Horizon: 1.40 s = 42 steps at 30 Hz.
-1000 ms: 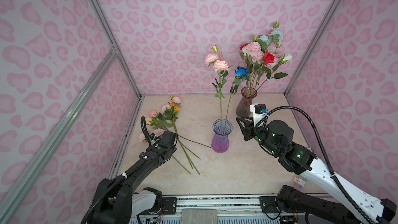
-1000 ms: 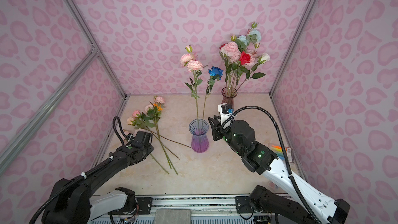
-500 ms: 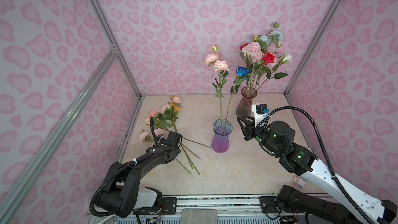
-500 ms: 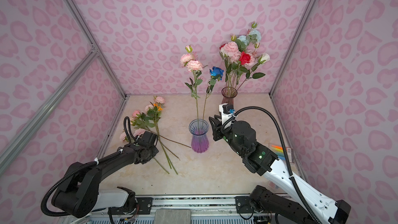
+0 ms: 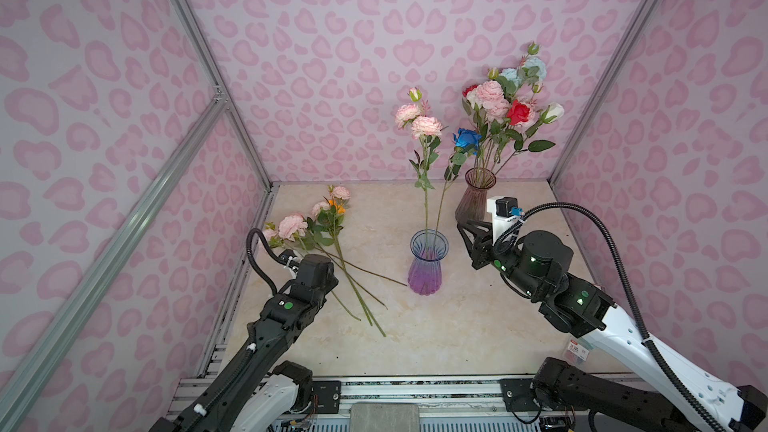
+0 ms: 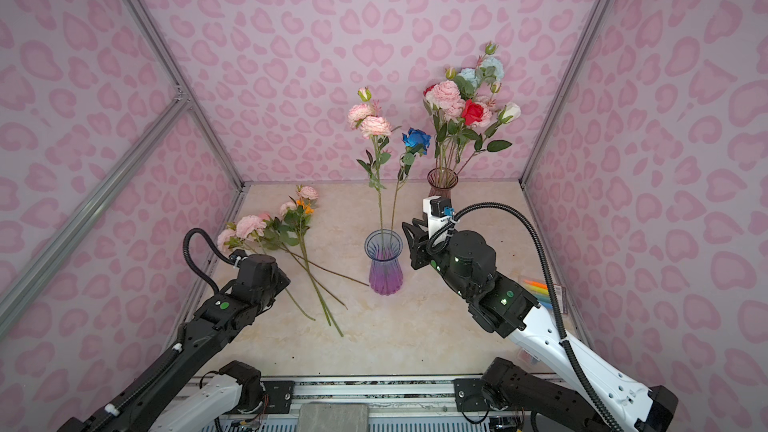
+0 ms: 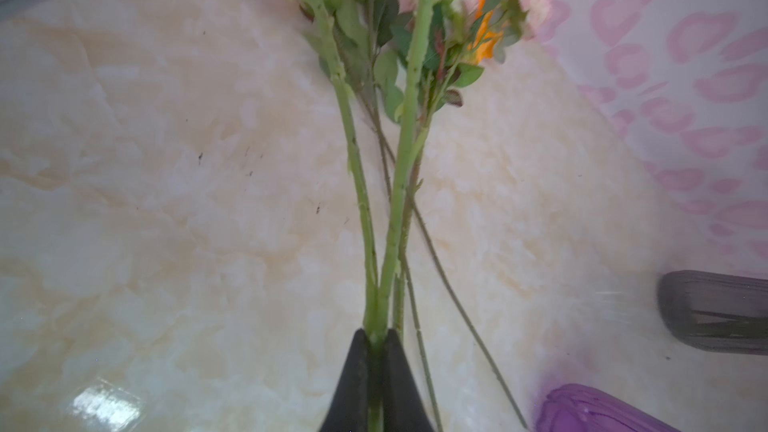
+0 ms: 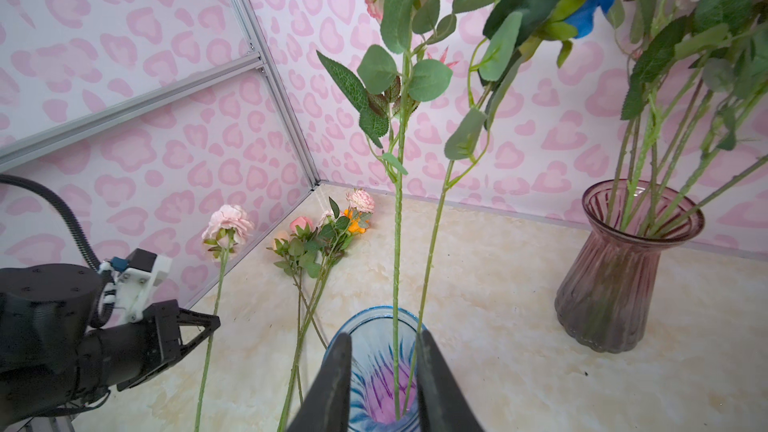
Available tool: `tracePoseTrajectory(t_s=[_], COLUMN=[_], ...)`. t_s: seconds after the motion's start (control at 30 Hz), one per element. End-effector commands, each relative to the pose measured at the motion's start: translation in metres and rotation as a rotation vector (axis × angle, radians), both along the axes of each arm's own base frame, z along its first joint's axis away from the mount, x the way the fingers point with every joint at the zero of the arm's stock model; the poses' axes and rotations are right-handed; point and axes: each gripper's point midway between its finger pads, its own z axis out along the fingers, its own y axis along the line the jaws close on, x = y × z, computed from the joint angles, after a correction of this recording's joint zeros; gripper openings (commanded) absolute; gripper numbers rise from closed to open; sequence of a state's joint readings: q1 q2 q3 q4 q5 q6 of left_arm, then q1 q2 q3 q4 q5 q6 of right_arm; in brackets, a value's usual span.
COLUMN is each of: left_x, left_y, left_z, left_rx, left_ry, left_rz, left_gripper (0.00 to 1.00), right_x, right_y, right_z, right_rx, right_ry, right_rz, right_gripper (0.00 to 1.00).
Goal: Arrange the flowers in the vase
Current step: 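Grasp the pink rose stems with the left gripper and lift them upright, then carry the pink roses over the blue-purple vase with the left gripper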
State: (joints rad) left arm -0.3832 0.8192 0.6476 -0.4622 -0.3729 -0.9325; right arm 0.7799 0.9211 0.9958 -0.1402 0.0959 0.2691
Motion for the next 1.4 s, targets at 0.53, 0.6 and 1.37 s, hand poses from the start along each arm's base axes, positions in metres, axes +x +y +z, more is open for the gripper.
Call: tracePoseTrajectory(t_s=[0.53, 0.6, 1.37], left_x=[-0.023, -0.025, 0.039], left_y=[-0.187, -0.198, -0.309], left_z=[0.255, 0.268, 0.226], left_rx=[0.188, 0.197, 0.261], left_ry=[-0.959, -1.028, -1.156], left_rz=[-0.893, -0.911, -0.915], left_gripper=[0.03, 0.03, 0.03], right_x=[-0.026, -0.024, -0.033], right_y=[0.045, 0.038, -0.046], right_z=[0.055, 0.056, 0.047], right_rx=[0.067, 0.068, 0.059], right_ry=[-0.080, -0.089, -0.135], right_rz=[0.222, 0.191, -0.087], right_gripper=[0.42, 0.42, 0.41])
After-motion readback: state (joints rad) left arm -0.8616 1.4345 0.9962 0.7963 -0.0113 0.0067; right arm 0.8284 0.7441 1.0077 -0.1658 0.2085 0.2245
